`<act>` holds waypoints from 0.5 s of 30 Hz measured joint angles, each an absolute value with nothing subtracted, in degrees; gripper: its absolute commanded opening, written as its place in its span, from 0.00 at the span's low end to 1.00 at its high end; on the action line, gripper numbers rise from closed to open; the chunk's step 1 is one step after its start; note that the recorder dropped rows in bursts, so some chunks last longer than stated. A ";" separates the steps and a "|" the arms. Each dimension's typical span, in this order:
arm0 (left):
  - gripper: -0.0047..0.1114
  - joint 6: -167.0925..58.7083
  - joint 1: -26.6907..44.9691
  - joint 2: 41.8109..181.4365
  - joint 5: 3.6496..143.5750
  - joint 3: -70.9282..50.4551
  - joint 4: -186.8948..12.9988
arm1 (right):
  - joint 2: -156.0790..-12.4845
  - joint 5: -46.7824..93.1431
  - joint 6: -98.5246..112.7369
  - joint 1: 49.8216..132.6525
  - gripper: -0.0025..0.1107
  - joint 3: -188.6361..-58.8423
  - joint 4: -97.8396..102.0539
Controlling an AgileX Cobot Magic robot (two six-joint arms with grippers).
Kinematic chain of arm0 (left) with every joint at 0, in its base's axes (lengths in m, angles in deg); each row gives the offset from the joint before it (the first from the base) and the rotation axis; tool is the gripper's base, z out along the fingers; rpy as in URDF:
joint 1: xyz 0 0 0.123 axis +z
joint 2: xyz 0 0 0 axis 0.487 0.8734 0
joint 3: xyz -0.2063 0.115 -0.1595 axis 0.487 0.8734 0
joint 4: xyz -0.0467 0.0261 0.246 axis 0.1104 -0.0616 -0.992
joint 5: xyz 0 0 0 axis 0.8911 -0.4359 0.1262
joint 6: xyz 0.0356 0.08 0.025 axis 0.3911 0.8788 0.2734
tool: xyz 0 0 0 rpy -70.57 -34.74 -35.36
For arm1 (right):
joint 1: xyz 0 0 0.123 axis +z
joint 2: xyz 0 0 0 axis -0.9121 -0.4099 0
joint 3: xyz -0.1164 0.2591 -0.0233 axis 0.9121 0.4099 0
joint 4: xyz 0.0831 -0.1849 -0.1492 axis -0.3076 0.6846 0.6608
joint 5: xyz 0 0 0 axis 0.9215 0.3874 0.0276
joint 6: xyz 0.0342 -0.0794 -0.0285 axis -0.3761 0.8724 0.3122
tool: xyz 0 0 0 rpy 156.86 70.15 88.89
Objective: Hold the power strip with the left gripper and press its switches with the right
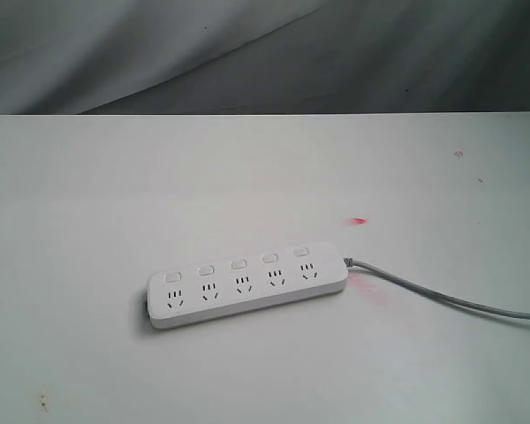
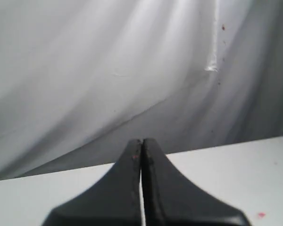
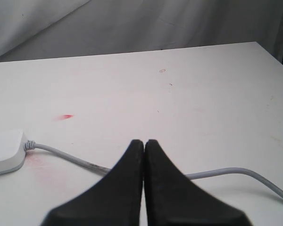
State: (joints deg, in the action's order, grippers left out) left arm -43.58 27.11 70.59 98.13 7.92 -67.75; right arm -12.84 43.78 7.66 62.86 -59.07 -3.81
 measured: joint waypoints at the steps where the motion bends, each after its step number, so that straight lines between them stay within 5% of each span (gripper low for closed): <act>1: 0.05 -47.07 27.11 68.84 96.99 9.13 -70.50 | -12.84 43.78 7.66 62.86 0.02 -59.07 -3.81; 15: 0.05 -61.90 27.11 48.48 88.39 39.10 -79.47 | -12.84 43.87 7.66 62.86 0.02 -59.07 -3.81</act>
